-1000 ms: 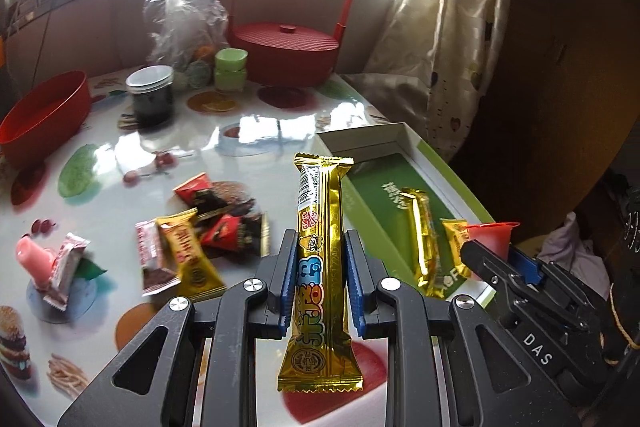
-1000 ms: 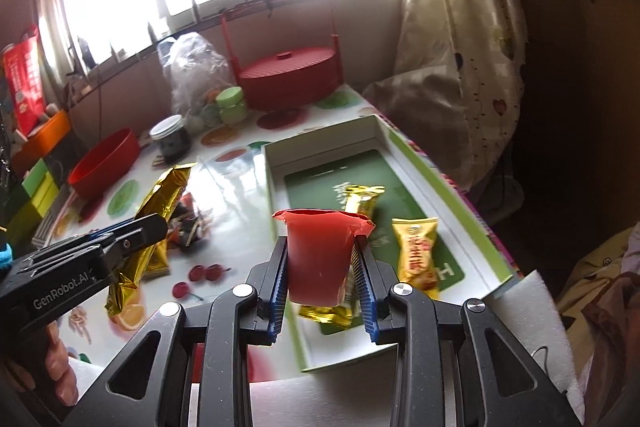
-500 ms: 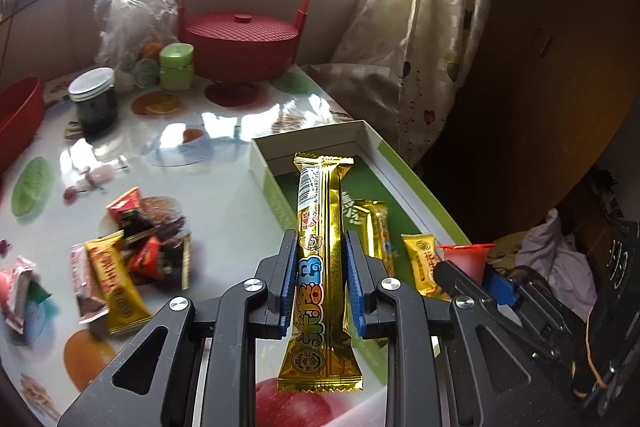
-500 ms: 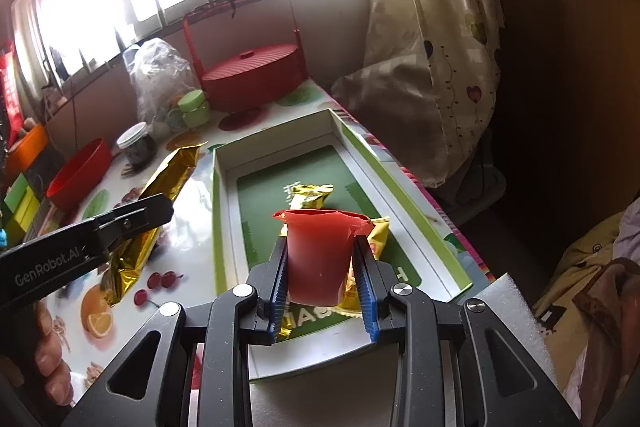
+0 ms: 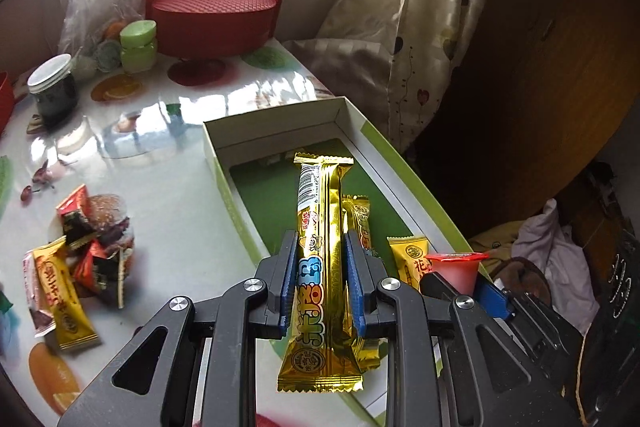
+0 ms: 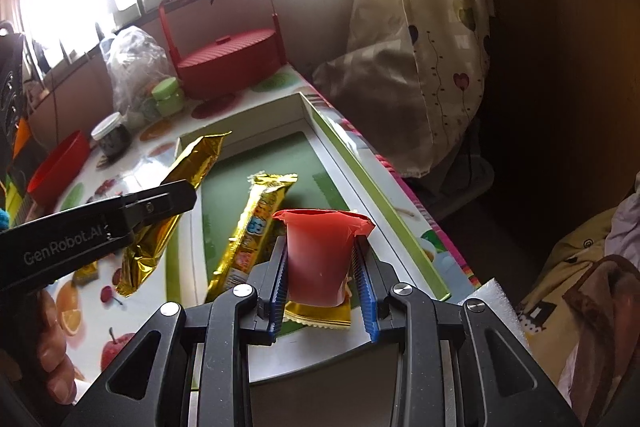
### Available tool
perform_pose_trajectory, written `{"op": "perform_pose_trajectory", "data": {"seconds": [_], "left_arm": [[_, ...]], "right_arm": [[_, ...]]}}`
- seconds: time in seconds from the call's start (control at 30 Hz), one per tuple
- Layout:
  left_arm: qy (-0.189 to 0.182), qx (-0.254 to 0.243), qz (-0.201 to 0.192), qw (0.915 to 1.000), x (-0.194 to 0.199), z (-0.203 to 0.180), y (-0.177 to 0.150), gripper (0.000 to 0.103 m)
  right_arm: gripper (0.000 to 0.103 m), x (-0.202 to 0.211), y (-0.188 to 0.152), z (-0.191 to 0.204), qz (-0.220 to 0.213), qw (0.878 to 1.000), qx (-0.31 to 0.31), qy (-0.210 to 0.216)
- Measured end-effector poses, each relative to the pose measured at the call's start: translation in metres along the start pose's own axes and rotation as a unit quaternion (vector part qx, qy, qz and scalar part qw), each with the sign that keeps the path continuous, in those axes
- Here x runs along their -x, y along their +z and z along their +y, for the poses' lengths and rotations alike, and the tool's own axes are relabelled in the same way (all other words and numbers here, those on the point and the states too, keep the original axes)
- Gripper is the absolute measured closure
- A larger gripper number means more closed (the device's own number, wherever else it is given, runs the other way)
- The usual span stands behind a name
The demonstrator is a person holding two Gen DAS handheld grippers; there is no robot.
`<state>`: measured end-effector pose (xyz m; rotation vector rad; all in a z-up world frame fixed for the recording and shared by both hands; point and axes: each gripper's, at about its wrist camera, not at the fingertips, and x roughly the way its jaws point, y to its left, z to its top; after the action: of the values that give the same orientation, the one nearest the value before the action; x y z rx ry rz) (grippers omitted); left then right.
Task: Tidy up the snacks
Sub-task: 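Lower both items into the box and open both grippers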
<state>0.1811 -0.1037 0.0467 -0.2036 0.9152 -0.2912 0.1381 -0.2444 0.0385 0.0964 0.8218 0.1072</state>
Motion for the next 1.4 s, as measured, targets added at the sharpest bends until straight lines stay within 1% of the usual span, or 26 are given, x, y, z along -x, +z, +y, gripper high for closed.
{"op": "perform_pose_trajectory", "data": {"seconds": [0.37,0.77,0.93,1.0,1.03,1.07,1.17,1.4], "left_arm": [[0.007,0.001,0.018,0.9998,-0.018,0.0,-0.002,0.079],[0.0,0.0,0.029,0.9996,-0.025,-0.001,-0.004,0.079],[-0.004,-0.001,0.03,0.9995,-0.027,-0.001,-0.002,0.078],[-0.006,-0.004,0.029,0.9995,-0.027,-0.002,-0.002,0.075],[-0.009,-0.005,0.028,0.9996,-0.026,-0.003,-0.002,0.072],[-0.01,-0.005,0.027,0.9996,-0.025,-0.003,-0.003,0.07],[-0.012,-0.006,0.024,0.9996,-0.021,-0.004,-0.003,0.067],[-0.01,-0.004,0.016,0.9998,-0.01,-0.003,-0.006,0.065]], "right_arm": [[0.073,-0.009,-0.003,0.005,0.008,1.0,0.014,0.002],[0.073,-0.011,-0.005,0.007,0.009,1.0,0.017,-0.001],[0.067,-0.012,-0.006,0.008,0.013,1.0,0.02,-0.002],[0.066,-0.012,-0.006,0.008,0.013,1.0,0.02,-0.003],[0.062,-0.011,-0.006,0.008,0.011,1.0,0.019,-0.004],[0.061,-0.012,-0.006,0.008,0.012,1.0,0.019,-0.003],[0.059,-0.011,-0.006,0.007,0.013,1.0,0.016,-0.003],[0.051,-0.008,-0.008,0.007,0.01,1.0,0.018,-0.005]]}}
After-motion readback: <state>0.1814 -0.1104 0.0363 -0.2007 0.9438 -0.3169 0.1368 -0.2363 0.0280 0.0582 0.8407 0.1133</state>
